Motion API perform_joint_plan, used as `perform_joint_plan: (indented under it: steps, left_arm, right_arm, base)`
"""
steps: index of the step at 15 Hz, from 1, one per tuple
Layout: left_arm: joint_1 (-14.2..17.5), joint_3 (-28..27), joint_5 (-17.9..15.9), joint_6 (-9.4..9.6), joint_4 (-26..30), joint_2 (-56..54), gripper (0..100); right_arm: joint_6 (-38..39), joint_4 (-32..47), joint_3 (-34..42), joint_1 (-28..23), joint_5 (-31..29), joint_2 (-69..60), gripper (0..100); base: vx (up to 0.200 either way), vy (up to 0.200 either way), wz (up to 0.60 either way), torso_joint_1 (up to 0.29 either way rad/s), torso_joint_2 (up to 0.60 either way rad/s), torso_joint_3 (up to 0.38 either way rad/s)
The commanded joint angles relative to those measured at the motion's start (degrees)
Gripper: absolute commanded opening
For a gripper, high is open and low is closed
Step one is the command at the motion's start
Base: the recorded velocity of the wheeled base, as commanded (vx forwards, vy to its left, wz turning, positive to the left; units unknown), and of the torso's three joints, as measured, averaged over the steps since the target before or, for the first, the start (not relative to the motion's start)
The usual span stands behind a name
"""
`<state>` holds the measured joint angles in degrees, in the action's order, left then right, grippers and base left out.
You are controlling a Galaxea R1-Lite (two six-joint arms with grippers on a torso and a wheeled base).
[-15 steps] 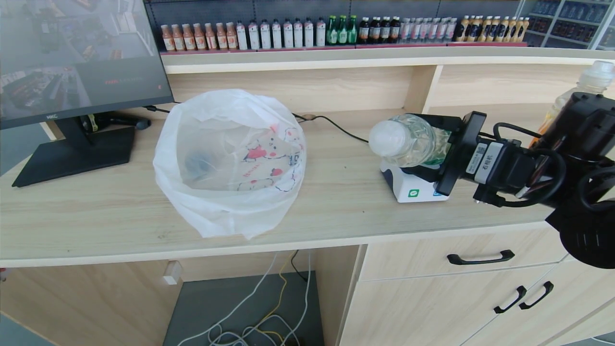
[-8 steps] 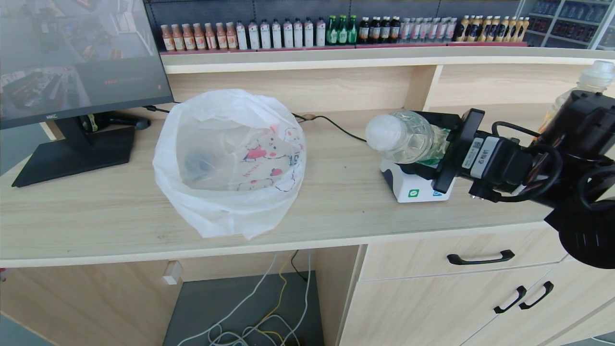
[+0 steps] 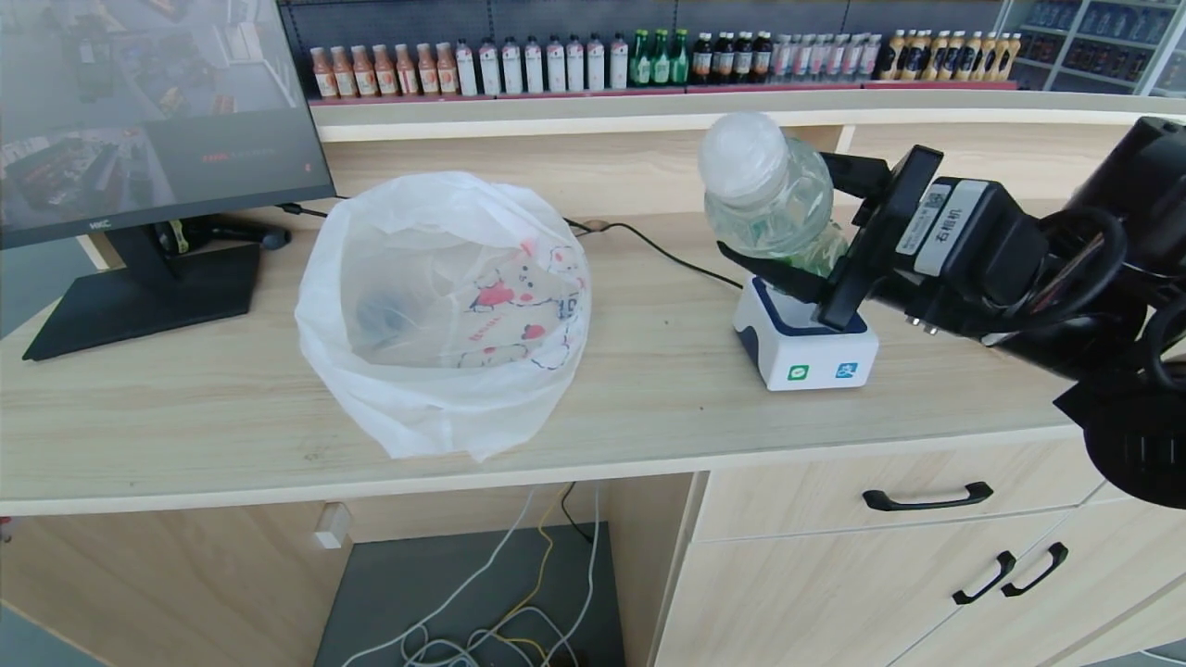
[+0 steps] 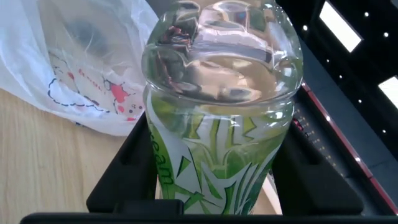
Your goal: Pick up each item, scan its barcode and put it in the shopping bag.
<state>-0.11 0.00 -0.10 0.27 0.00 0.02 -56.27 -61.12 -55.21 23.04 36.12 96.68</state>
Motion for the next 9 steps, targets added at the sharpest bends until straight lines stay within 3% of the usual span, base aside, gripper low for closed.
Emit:
perform_joint_plan:
  steps: [1,4,7,9]
  left_arm:
    - [0.02,0.0,0.01,0.0,0.0,-0.02,100]
    - [0.02,0.0,0.01,0.0,0.0,-0.02,100]
    - [0.02,0.0,0.01,0.0,0.0,-0.02,100]
    - [0.02,0.0,0.01,0.0,0.0,-0.02,100]
  right_arm:
    - [1.52,0.04,0.02,0.08,-0.53,-2.82,0]
    - [10.22,-1.02,0.72,1.66,-6.41,-4.13,0]
    - [24.02,-8.84,3.71,4.21,-19.25,-4.05,0]
    - [30.87,-14.11,8.8,4.47,-24.61,-3.87,0]
  base:
    - [0.0,0.0,0.0,0.0,0.0,0.0]
    - [0.0,0.0,0.0,0.0,0.0,0.0]
    - [0.0,0.0,0.0,0.0,0.0,0.0]
    - [0.0,0.0,0.0,0.0,0.0,0.0]
